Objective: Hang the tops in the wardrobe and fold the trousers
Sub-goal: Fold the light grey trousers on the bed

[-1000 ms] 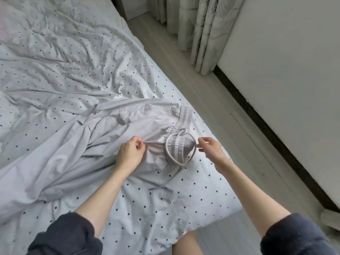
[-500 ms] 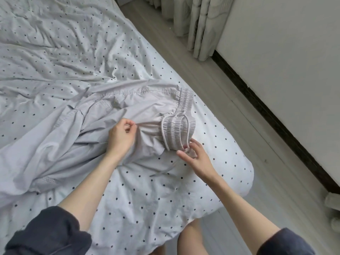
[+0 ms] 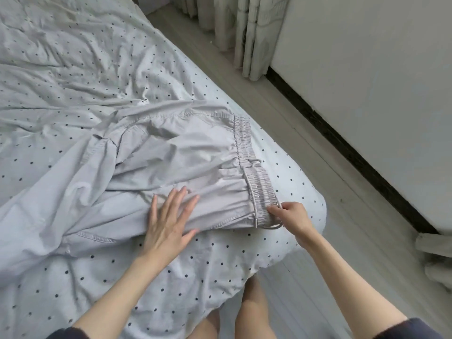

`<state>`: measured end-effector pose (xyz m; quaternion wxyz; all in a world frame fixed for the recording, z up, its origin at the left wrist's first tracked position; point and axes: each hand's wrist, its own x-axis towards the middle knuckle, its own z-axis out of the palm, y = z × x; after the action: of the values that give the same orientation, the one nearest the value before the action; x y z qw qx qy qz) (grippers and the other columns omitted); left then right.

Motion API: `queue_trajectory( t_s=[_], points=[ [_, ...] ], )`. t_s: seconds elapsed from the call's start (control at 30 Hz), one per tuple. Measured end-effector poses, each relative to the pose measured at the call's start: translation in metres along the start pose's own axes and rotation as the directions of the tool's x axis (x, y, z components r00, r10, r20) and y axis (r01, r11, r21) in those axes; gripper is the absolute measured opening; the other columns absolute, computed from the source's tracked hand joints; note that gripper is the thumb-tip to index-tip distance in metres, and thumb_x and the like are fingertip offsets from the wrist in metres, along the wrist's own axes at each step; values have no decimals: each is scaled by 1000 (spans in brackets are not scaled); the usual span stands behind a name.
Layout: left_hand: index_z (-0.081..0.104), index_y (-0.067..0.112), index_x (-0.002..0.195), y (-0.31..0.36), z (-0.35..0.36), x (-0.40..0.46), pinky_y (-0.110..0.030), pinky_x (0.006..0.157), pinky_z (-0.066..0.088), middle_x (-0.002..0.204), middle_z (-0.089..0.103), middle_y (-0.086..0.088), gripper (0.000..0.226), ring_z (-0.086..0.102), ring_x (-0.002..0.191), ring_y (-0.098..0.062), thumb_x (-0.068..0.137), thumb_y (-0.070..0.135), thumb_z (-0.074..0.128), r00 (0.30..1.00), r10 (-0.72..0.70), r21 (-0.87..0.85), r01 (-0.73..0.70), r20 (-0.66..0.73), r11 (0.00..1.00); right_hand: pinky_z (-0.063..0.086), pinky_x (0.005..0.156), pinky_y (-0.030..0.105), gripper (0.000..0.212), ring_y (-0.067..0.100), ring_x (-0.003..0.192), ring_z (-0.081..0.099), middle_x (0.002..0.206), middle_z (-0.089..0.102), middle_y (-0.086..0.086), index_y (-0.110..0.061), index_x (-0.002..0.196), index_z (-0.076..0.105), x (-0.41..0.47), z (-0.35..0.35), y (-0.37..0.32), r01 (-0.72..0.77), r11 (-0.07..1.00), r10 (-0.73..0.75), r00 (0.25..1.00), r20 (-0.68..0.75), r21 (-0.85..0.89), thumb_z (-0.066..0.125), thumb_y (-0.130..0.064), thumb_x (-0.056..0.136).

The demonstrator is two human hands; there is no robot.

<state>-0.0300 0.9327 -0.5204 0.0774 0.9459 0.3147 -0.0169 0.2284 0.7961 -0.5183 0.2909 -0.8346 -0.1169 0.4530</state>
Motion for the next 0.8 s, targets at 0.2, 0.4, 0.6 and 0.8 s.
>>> queue_trajectory(
  t_s=[0.2,0.4,0.6,0.8],
  points=[
    [61,17,124,33,21,-5,-59,106,25,140,46,-19,74,44,129,-37,55,17,87,996,78,9,-78,43,997,25,48,28,33,15,50,34,53,43,2,-10,55,44,0,-41,11,-62,987,82,987,-136,146,66,-5,79],
    [74,18,100,53,40,-8,-30,60,56,99,73,-7,52,72,83,-22,50,12,88,981,187,-141,-179,50,974,32,58,34,32,26,69,41,65,45,11,-13,58,33,4,-41,37,-108,978,60,965,-255,-178,57,-13,79],
    [71,18,102,52,24,-17,-33,78,55,106,69,-5,33,68,95,-22,79,29,50,995,73,-147,-62,73,987,30,102,44,40,29,124,43,137,44,10,-8,131,42,-3,-15,12,60,927,-166,951,-262,-370,44,-14,92],
    [57,12,116,12,0,-50,-37,91,40,121,54,-12,38,53,107,-28,83,17,38,943,-286,-181,256,-171,950,32,106,47,42,34,128,40,139,43,16,-3,128,49,-17,37,-31,422,685,-547,837,-36,-595,54,-9,87]
  ],
)
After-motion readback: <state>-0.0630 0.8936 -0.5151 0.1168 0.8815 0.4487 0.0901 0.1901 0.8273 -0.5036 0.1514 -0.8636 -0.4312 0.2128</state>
